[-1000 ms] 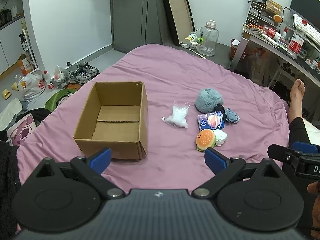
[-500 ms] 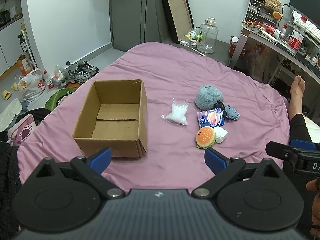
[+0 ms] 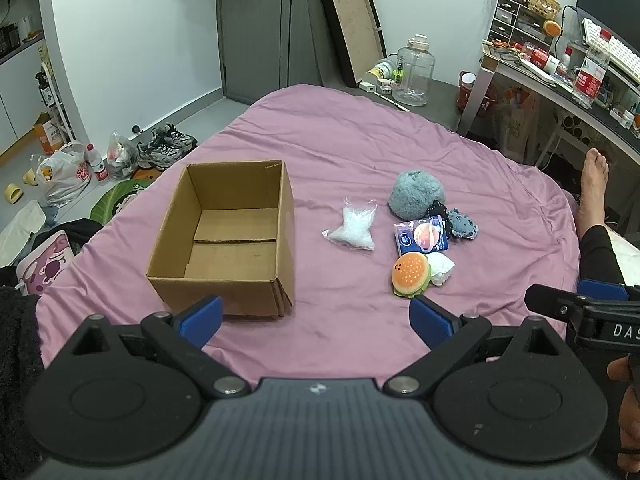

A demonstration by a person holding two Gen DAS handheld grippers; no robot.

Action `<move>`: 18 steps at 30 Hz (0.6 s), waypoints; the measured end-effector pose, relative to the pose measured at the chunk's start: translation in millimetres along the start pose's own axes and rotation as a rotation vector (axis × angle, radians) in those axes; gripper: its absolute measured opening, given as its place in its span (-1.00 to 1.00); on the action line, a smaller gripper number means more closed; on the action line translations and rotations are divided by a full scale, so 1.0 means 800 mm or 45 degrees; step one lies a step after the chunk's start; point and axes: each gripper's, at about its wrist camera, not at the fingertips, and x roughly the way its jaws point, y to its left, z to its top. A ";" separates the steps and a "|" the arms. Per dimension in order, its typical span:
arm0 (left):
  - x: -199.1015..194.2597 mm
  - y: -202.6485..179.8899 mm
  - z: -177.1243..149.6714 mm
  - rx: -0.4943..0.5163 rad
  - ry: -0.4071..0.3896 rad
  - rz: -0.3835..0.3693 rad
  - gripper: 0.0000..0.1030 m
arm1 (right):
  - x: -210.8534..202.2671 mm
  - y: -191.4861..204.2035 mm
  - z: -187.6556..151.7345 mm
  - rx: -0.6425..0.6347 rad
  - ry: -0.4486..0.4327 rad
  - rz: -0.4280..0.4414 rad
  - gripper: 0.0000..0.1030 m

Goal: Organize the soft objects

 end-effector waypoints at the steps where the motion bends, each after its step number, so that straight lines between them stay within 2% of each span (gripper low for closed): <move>1: 0.000 0.000 0.000 -0.001 -0.001 0.001 0.92 | 0.000 -0.001 0.000 0.001 -0.003 -0.001 1.00; 18: 0.004 0.005 -0.003 -0.017 0.005 0.010 0.92 | 0.003 -0.008 0.001 0.006 0.000 -0.009 1.00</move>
